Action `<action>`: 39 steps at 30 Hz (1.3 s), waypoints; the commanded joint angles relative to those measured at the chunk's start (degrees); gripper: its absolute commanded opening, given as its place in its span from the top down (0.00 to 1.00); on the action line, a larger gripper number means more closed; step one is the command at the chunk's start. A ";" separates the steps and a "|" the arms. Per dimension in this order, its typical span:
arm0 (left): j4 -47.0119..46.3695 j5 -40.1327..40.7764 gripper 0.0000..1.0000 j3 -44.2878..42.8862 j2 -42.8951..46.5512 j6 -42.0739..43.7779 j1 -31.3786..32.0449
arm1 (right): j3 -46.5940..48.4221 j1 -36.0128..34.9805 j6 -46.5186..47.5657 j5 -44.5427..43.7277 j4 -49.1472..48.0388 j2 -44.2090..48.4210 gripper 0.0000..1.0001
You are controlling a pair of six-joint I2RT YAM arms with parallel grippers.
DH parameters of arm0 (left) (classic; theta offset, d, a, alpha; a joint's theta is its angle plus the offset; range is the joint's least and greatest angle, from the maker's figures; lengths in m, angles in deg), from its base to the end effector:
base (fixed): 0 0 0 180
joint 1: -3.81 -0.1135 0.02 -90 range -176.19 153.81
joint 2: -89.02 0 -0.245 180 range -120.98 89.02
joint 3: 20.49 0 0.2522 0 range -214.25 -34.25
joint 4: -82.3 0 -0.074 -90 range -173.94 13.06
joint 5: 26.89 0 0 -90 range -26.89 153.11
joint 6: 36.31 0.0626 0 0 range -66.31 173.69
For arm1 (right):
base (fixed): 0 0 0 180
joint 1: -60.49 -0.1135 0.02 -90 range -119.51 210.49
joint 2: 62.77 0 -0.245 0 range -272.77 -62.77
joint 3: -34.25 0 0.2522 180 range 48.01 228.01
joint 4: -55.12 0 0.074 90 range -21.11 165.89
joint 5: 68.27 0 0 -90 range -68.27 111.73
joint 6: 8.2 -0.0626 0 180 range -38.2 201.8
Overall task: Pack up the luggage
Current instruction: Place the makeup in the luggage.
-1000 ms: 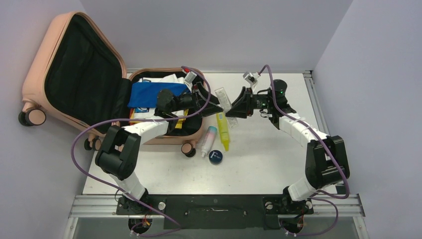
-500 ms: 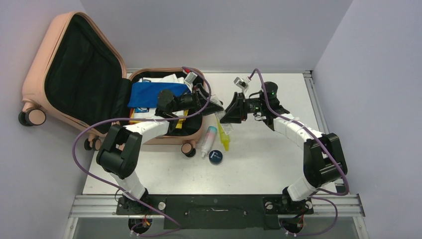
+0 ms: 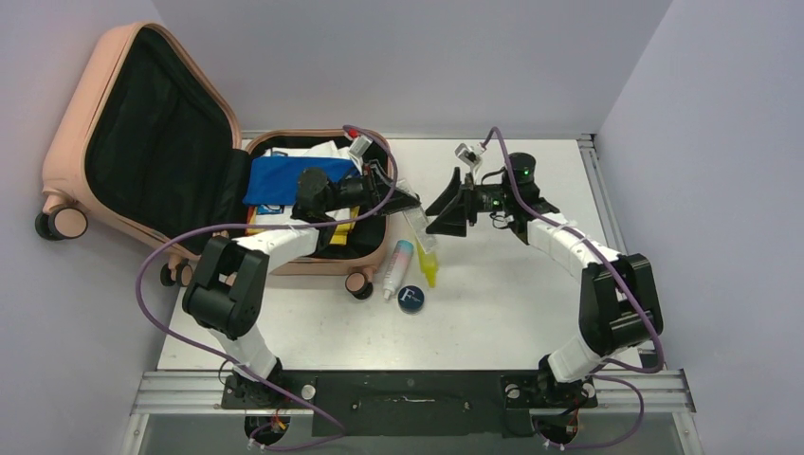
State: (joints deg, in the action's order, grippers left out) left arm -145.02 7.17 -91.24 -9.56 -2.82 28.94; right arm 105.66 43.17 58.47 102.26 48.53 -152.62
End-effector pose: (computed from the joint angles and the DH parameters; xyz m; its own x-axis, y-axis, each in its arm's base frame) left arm 0.3242 -0.2093 0.2744 -0.6214 -0.2245 -0.7507 0.7733 -0.0214 -0.6337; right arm 0.3073 0.1605 0.2614 -0.5644 -0.1077 -0.8185 -0.8136 -0.0955 0.5736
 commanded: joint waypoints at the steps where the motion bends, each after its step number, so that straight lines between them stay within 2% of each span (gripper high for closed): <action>1: 5.34 -0.67 0.77 -2.35 4.34 3.31 -3.47 | 6.52 5.53 10.30 -2.60 12.64 -0.41 0.10; 4: 20.36 -0.45 0.77 -5.62 6.58 13.72 -6.40 | 11.35 10.57 16.66 -6.39 24.25 -1.81 0.10; 9: 52.18 6.16 0.78 -13.24 8.75 37.07 -10.50 | 11.71 13.10 19.73 -15.08 29.14 -0.86 0.10; 13: 69.10 13.32 0.81 -20.16 7.66 46.32 -11.93 | 11.46 13.10 20.76 -17.14 29.37 -0.06 0.10; 16: 78.37 16.83 0.81 -25.42 5.10 49.63 -12.03 | 11.42 13.10 21.64 -18.36 29.83 0.17 0.10; 19: 82.95 18.53 0.81 -29.44 1.17 50.11 -11.98 | 11.10 13.17 22.50 -19.16 30.28 0.46 0.10; 25: 84.81 25.99 0.81 -36.96 -6.31 50.24 -11.11 | 10.65 13.19 22.72 -18.85 30.10 0.63 0.10; 34: 99.62 33.37 0.80 -60.01 -24.94 54.06 -7.86 | 9.95 13.37 22.89 -19.10 29.74 0.74 0.10; 39: 104.47 39.58 0.80 -68.78 -32.16 54.99 -6.85 | 9.60 13.37 22.89 -18.77 29.52 0.72 0.10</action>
State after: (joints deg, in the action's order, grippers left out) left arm -46.73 40.87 -152.79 -38.04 50.27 21.48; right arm 115.58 56.39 79.89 82.75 79.91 -154.28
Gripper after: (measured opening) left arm 0.297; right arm 0.898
